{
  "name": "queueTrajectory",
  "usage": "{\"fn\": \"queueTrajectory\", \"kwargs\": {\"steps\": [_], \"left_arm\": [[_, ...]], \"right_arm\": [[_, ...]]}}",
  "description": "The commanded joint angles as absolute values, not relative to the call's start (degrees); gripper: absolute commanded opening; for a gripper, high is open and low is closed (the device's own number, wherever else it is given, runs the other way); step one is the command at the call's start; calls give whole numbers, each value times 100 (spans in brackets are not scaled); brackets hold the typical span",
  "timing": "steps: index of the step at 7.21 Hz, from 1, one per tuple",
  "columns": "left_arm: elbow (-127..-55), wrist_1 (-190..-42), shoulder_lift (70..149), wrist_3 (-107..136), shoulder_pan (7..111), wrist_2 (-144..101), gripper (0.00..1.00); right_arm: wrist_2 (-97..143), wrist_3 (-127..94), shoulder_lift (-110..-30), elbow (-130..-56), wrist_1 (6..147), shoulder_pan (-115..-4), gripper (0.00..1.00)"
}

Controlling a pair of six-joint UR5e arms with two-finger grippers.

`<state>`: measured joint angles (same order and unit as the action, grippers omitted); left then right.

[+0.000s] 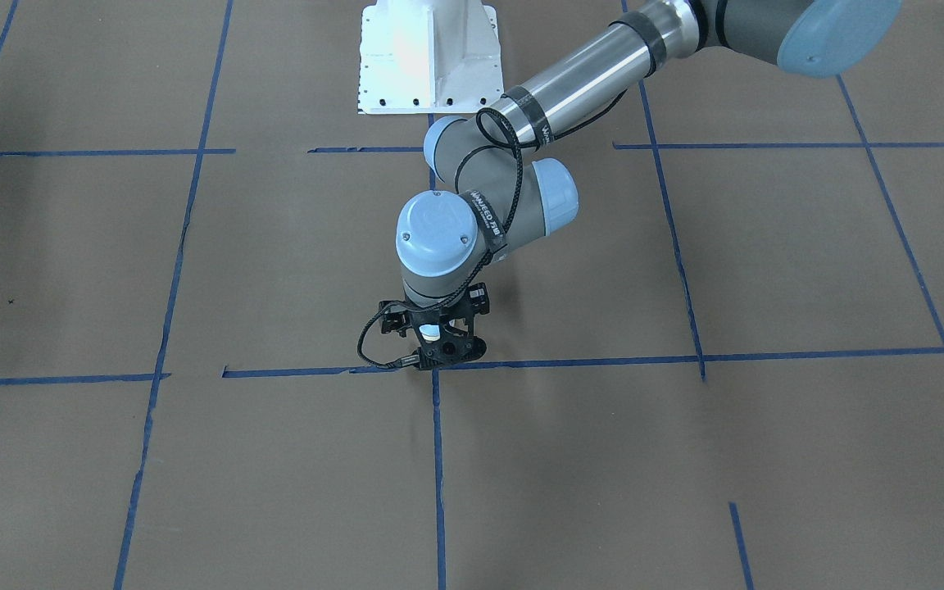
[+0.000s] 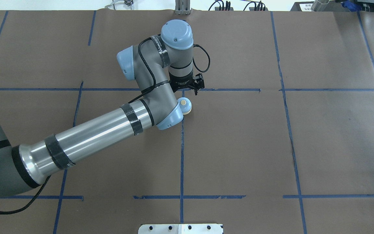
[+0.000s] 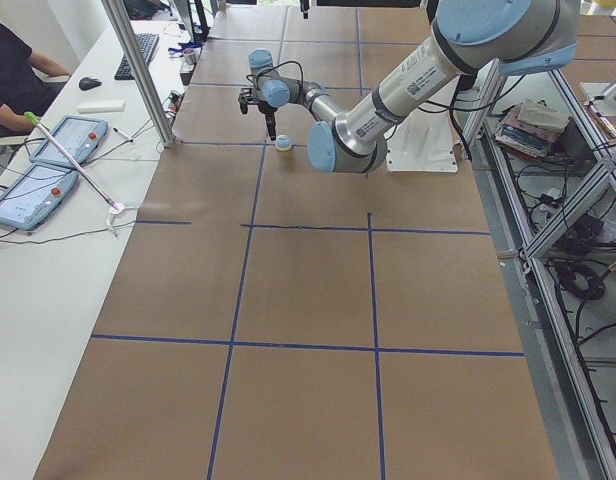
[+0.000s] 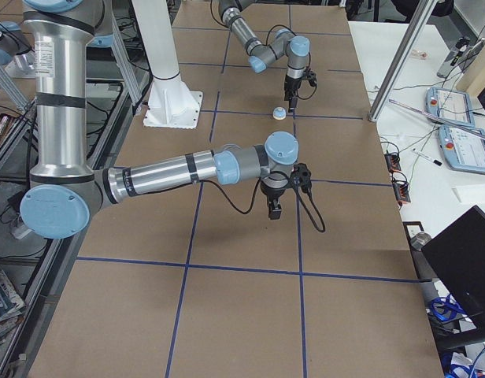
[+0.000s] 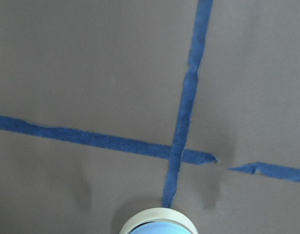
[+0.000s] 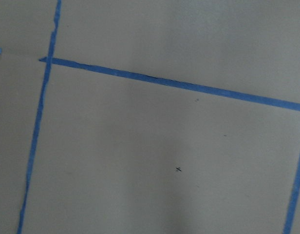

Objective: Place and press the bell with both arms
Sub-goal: 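Open the left gripper and lift it away while the right arm reaches toward the bell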

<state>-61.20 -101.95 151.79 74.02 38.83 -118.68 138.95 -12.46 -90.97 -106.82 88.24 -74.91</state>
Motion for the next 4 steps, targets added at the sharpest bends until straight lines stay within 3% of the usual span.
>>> {"fn": "queueTrajectory", "kwargs": {"steps": [1,4], "left_arm": [[-7882,-10178,14044,7409,4331,-11900,99],[-10023,-10187,11993,7339,4631,-11909,99]], "right_arm": [[13651,-3146,-8633,-10688,7775,-6657,100],[13047,-5536,-7308,-10661,7752,-5358,100]]}}
